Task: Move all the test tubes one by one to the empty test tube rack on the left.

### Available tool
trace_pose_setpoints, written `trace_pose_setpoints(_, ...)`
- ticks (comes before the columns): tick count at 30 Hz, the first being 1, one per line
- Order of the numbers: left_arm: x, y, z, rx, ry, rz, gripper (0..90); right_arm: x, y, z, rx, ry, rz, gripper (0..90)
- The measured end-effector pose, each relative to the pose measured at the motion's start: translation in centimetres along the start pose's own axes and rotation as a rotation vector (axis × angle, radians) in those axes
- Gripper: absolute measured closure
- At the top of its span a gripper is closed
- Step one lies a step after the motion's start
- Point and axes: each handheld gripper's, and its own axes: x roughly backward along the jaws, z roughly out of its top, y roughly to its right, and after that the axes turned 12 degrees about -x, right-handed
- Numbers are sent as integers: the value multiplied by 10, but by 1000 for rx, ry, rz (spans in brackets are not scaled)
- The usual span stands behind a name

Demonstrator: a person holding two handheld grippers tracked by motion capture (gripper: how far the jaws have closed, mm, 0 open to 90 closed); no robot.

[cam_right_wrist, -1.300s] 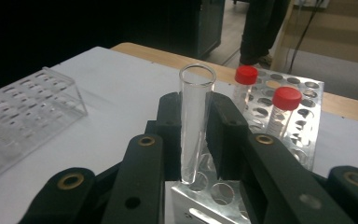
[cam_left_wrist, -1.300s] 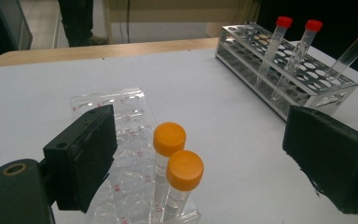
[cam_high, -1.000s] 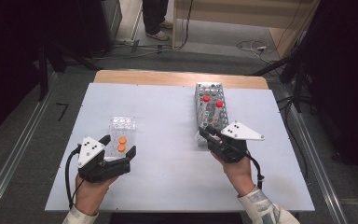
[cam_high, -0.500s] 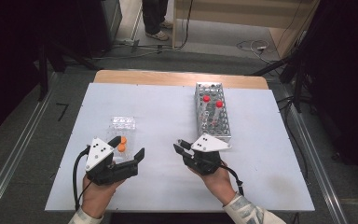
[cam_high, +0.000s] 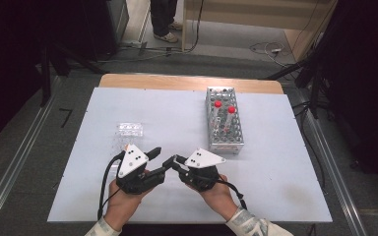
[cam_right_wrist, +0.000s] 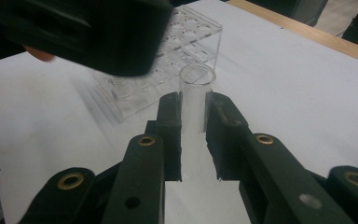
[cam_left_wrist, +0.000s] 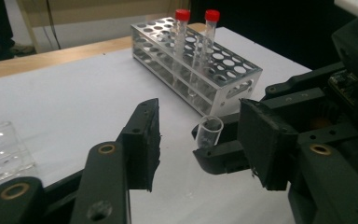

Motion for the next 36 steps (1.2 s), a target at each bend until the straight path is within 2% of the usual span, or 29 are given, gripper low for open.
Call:
trace_pose_setpoints(5,-6,2,-1,-7,-16,-11,585,-2,-4,-1,20,-6,4,734)
trace_pose_setpoints(17,-13,3,-5,-20,-44,-28,748,-2,-8,-2,21,-3,8,734)
trace_pose_setpoints(25,-12,2,-5,-22,-39,-26,770,-2,-8,-2,18,-7,12,718)
trace_pose_setpoints(29,-8,0,-4,-15,-29,-23,770,-3,-7,-1,23,-42,43,437)
trace_pose_setpoints(30,-7,-1,-4,-17,-29,-21,770,-3,-6,-2,21,-51,43,398)
trace_pose_setpoints(36,5,-5,-5,-3,-21,-26,770,6,3,-3,4,-57,43,290)
